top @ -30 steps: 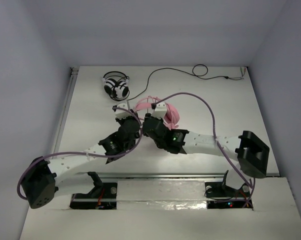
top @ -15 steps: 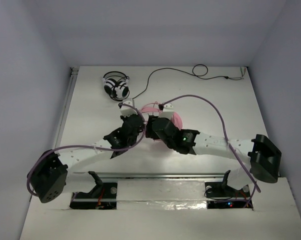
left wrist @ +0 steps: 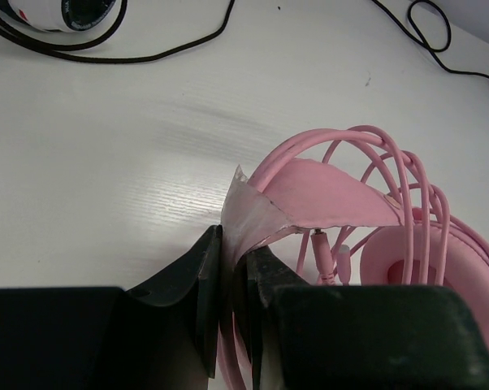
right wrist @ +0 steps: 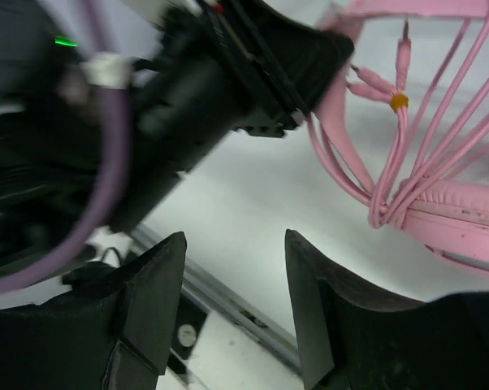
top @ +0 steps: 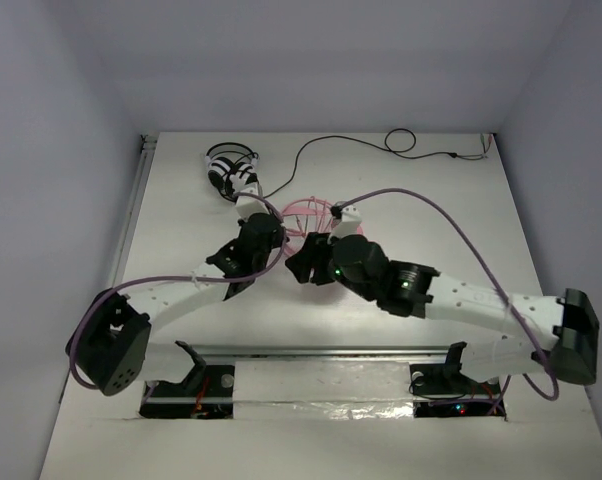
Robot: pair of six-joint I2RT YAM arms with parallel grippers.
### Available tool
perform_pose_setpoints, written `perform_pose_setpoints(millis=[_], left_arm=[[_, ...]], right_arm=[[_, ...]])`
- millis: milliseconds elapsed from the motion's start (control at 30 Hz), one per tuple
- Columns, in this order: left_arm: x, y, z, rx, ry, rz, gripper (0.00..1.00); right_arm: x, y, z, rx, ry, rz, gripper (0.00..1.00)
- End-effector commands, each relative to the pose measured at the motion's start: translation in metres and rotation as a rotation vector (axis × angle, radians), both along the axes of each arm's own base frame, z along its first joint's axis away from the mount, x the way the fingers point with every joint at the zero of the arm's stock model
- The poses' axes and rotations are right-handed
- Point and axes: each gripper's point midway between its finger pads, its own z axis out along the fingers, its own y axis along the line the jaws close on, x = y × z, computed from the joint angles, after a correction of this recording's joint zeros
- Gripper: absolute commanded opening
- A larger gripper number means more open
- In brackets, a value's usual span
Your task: Wrap the headphones
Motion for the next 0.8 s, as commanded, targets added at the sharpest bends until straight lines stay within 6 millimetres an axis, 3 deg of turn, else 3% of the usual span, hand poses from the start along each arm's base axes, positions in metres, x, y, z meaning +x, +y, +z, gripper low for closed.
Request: perform_pose_setpoints(millis=[0,33,100,133,233,267,300,367,500,533,667,733,767], left_arm=[[0.025,-0.026,0.075,-0.231,-0.157,-0.024,0.00],[0.027,-0.031,0.075,-0.236,-0.152,-0.035,0.00],[0.035,-0.030,0.075,-0.252,-0.151,-0.038,0.00],[0.037,-0.038,0.071,-0.262,-0.135,-0.064,0.00],[0.051,-0.044,0.062,-0.282,-0.113,-0.079,0.00],[0.052,-0.049,0.059,-0.304,-0.103,-0.088,0.00],[0.057,-0.050,0.058,-0.323,-0.108,-0.085,0.00],[0.065,-0.061,0.044,-0.333,-0.075,-0.096,0.00],[0.079,-0.073,0.022,-0.365,-0.047,-0.101,0.00],[0.081,-0.076,0.008,-0.355,-0.022,-0.100,0.00],[0.080,-0.074,-0.021,-0.350,0.028,-0.098,0.00],[0.073,-0.070,-0.033,-0.344,0.042,-0.098,0.10],[0.070,-0.068,-0.036,-0.339,0.046,-0.097,0.24]], right_arm=[[-0.007,-0.016,0.040,0.084,-0.058,0.011,0.58],[-0.009,-0.025,0.051,0.105,-0.078,0.008,0.51],[-0.010,-0.041,0.053,0.089,-0.093,-0.021,0.33],[-0.013,-0.055,0.067,0.118,-0.116,-0.036,0.00],[-0.012,-0.093,0.067,0.116,-0.144,-0.131,0.00],[-0.014,-0.115,0.083,0.171,-0.176,-0.180,0.00],[-0.016,-0.126,0.074,0.166,-0.172,-0.197,0.00],[-0.022,-0.147,0.083,0.226,-0.189,-0.226,0.00],[-0.026,-0.172,0.059,0.188,-0.148,-0.282,0.00],[-0.027,-0.175,0.053,0.188,-0.135,-0.293,0.00],[-0.030,-0.196,0.049,0.204,-0.125,-0.346,0.00],[-0.033,-0.207,0.051,0.226,-0.130,-0.363,0.00],[-0.032,-0.213,0.053,0.233,-0.137,-0.380,0.00]])
